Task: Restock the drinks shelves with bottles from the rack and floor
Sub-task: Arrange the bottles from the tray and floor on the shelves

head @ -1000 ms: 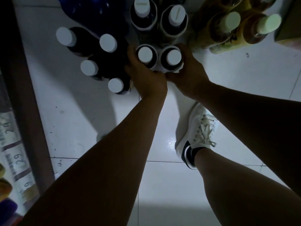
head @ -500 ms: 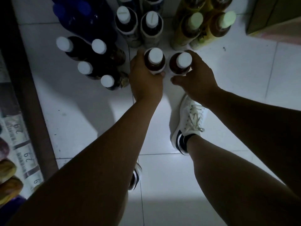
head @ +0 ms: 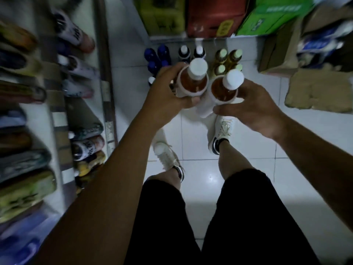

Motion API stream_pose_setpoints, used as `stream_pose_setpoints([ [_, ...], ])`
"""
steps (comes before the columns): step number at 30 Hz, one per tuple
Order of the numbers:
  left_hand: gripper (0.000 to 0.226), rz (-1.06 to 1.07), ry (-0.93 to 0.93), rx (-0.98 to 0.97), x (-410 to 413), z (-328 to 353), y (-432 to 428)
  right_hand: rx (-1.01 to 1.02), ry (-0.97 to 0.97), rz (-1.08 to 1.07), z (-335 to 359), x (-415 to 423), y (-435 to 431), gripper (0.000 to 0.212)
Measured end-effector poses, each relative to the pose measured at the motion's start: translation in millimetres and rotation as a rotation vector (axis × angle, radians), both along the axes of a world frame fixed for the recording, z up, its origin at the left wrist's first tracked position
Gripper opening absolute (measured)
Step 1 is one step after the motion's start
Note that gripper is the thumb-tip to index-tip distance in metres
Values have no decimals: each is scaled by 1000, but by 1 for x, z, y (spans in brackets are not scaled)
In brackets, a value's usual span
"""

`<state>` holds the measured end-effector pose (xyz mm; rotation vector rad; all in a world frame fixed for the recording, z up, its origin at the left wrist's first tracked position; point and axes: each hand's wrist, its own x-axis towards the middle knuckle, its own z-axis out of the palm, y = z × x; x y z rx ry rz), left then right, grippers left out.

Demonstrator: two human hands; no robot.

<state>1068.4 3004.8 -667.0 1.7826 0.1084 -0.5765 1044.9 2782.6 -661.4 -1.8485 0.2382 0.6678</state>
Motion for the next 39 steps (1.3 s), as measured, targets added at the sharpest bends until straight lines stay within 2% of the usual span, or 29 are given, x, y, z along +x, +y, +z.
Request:
stream_pose_setpoints([
  [4, 60, 6, -66, -143, -1, 109, 43, 150, -45, -28, 104, 9, 26, 40],
  [8, 54, 115, -77, -241, -4, 195, 82, 248, -111, -121, 200, 17, 60, 33],
  [14, 57, 249, -63, -419, -20, 296, 124, 400, -123, -217, 295, 12, 118, 40],
  [17, 42, 307, -68, -480, -27, 339, 140, 494, -48, -235, 335, 11, 146, 37],
  [19, 47, 363, -54, -520, -32, 364, 150, 564, 1, -216, 360, 10, 162, 48],
  [22, 67, 472, -53, -638, -39, 400, 161, 722, 98, -192, 393, 9, 183, 61],
  [26, 50, 551, -127, -809, -44, 443, 177, 817, 101, -137, 432, 5, 209, 66],
  [31, 54, 589, -144, -925, -46, 479, 187, 885, 85, -34, 456, 5, 225, 57],
  [36, 50, 647, -181, -922, -40, 506, 189, 888, 83, 55, 481, 25, 230, 47],
  [39, 52, 729, -228, -910, -29, 517, 184, 959, 19, 132, 494, 47, 223, 50],
])
